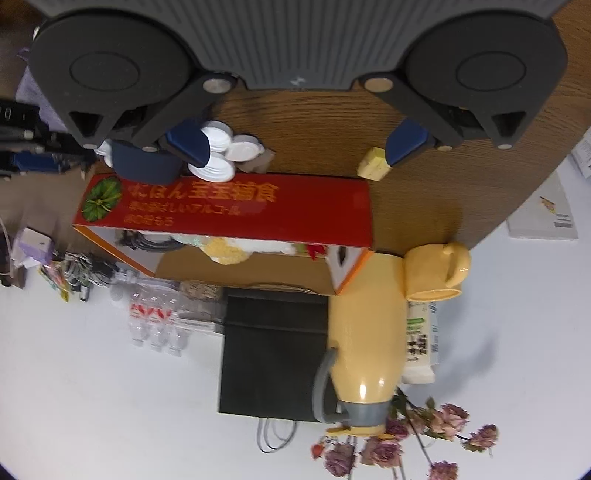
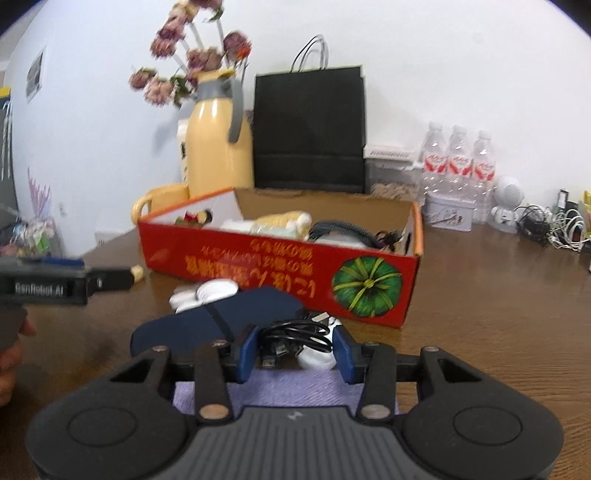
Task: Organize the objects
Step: 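Grasp the black cable plug with the right gripper while the left gripper grasps the navy case, then lift the navy case and cable plug up from the table, then carry the navy case and cable plug into the box and release both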
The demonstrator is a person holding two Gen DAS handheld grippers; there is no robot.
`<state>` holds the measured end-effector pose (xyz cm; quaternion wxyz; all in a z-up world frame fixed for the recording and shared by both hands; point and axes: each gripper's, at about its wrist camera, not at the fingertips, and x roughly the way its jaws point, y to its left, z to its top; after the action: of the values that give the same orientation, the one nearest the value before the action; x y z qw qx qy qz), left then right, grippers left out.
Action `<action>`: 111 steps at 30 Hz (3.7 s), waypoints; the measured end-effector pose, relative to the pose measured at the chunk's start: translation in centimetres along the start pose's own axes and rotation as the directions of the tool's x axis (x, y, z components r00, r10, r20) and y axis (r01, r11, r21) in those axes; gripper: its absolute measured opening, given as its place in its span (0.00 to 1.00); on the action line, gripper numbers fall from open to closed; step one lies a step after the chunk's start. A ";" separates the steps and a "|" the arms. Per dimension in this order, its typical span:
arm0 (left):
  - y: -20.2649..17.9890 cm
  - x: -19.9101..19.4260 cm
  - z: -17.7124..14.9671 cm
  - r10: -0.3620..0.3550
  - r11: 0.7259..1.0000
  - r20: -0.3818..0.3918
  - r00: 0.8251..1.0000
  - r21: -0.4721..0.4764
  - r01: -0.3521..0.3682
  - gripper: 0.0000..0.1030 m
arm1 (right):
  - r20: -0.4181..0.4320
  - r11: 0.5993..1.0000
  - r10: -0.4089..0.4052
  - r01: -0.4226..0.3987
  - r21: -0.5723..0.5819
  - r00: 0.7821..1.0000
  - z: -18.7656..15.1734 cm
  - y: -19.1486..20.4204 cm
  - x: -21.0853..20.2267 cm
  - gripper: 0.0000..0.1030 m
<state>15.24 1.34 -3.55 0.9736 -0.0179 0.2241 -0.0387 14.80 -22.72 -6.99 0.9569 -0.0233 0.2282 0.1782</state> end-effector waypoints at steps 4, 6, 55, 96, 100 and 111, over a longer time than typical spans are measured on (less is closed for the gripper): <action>-1.2 0.2 0.1 -0.078 0.997 -0.031 0.996 0.010 0.078 1.00 | 0.055 0.999 -0.012 0.010 0.037 0.998 0.2 -1.0 -0.8 0.41; -2.4 0.5 0.3 -0.112 0.993 -0.051 0.992 0.031 0.113 1.00 | 0.068 0.999 -0.016 0.013 0.047 0.998 0.2 -1.4 -1.0 0.41; -8.1 1.1 3.1 -0.202 0.968 -0.116 0.972 0.129 0.217 0.62 | 0.109 0.997 -0.029 0.022 0.068 0.994 -0.3 -3.3 -1.6 0.41; -5.9 3.9 0.4 -0.130 0.972 -0.199 0.971 0.168 0.164 0.69 | 0.118 1.000 0.000 -0.004 0.028 0.993 0.5 -1.1 -0.7 0.41; -5.7 3.6 0.2 -0.130 0.973 -0.190 0.973 0.164 0.162 0.62 | 0.117 1.000 0.004 -0.007 0.026 0.993 0.5 -1.0 -0.7 0.41; -5.4 3.6 -0.4 -0.118 0.979 -0.207 0.971 0.141 0.149 0.72 | 0.110 1.000 0.006 -0.009 0.021 0.994 0.5 -1.0 -0.6 0.41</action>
<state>17.93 -4.36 -5.17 0.9402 0.0471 0.3142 -0.1231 14.85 -23.76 -6.30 0.9675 -0.0024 0.1770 0.1803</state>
